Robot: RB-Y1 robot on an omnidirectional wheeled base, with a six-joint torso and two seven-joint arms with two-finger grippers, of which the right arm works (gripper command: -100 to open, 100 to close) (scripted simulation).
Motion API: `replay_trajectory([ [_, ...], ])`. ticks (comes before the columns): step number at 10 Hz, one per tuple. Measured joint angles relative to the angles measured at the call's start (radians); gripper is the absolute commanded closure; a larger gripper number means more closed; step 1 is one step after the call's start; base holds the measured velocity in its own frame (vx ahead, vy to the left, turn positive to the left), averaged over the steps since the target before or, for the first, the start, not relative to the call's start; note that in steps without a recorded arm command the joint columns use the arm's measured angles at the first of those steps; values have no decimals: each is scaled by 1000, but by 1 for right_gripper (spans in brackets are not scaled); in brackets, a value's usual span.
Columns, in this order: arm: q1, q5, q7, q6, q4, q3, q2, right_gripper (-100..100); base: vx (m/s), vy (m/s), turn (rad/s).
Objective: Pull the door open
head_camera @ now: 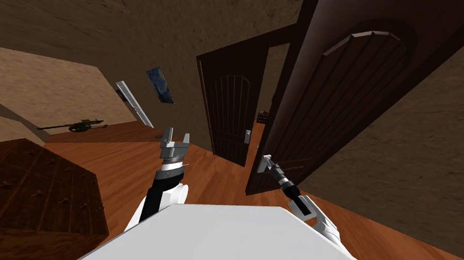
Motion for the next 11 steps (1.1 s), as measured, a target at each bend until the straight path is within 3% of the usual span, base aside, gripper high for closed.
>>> replay_trajectory([
  [3, 34, 16, -34, -54, -1, 2, -29, 100, -152, -87, 57],
  [6, 43, 23, -50, -83, 6, -4, -43, 100, -186, -89, 145],
  [11, 58, 44, -84, -170, 33, -15, -74, 100, -198, -128, 137],
])
